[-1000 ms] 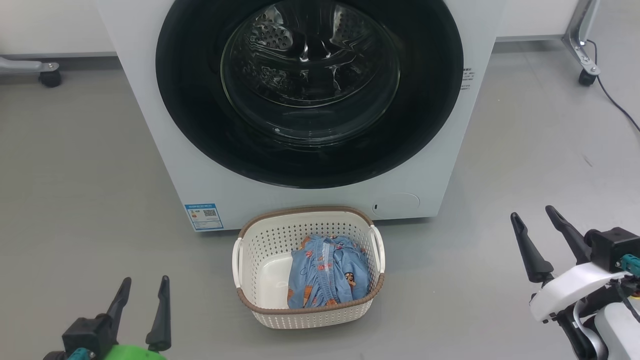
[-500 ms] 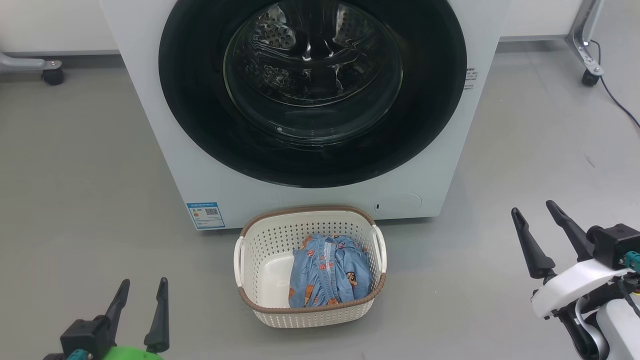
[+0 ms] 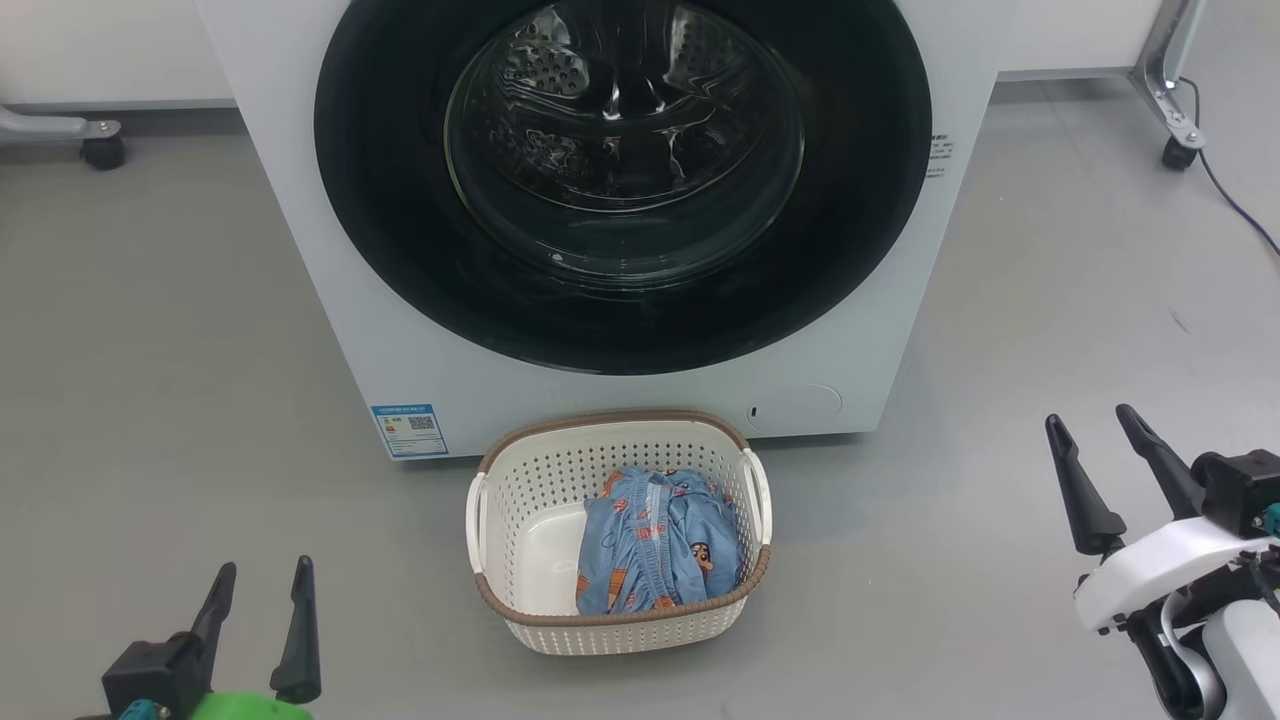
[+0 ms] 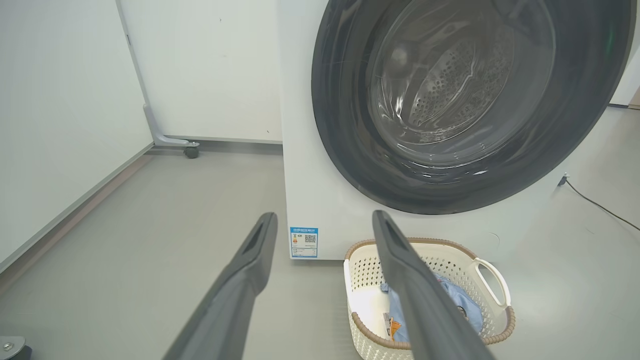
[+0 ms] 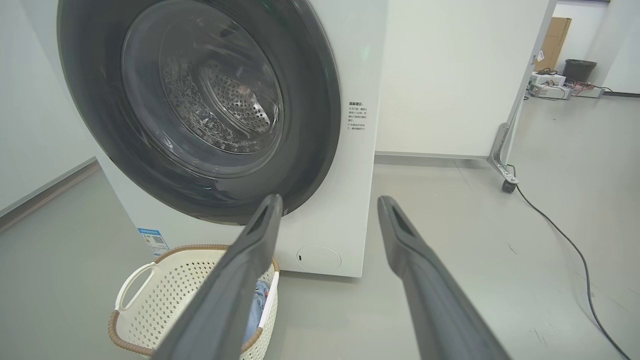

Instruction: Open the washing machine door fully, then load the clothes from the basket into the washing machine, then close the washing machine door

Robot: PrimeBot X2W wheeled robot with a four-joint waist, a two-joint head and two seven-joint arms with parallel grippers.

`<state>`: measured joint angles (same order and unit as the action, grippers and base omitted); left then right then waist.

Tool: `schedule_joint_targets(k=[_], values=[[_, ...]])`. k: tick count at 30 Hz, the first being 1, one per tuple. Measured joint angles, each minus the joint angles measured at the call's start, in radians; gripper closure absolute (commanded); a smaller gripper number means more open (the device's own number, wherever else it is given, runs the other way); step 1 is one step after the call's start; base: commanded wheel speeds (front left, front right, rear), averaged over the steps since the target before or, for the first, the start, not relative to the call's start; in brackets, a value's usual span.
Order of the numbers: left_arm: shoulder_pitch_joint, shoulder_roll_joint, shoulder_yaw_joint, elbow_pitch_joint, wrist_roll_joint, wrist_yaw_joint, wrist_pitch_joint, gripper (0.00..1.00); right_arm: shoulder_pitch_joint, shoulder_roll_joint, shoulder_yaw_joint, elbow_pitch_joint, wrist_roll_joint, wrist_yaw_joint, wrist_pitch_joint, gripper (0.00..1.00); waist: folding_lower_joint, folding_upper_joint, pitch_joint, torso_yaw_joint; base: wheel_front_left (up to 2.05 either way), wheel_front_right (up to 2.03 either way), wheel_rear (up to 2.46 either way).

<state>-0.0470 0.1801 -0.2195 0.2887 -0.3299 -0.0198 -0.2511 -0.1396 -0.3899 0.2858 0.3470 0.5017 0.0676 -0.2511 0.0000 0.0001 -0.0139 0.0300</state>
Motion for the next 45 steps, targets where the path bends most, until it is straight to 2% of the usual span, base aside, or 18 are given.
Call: schedule_joint_targets(k=[25,45], values=[[-0.012,-0.008,0.02,0.0,0.024,-0.013,0.0,0.0,-0.003,0.014,-0.012,0.014,-0.004,-0.006,0.0,0.0,0.0,0.0,-0.002,-0.003,0.05,0.05,-0.11],[-0.015,-0.007,0.041,0.001,0.031,-0.031,0.0,0.0,-0.007,0.02,-0.018,0.028,-0.008,0.002,0.0,0.0,0.0,0.0,-0.004,0.002,0.48,0.48,-0.95]])
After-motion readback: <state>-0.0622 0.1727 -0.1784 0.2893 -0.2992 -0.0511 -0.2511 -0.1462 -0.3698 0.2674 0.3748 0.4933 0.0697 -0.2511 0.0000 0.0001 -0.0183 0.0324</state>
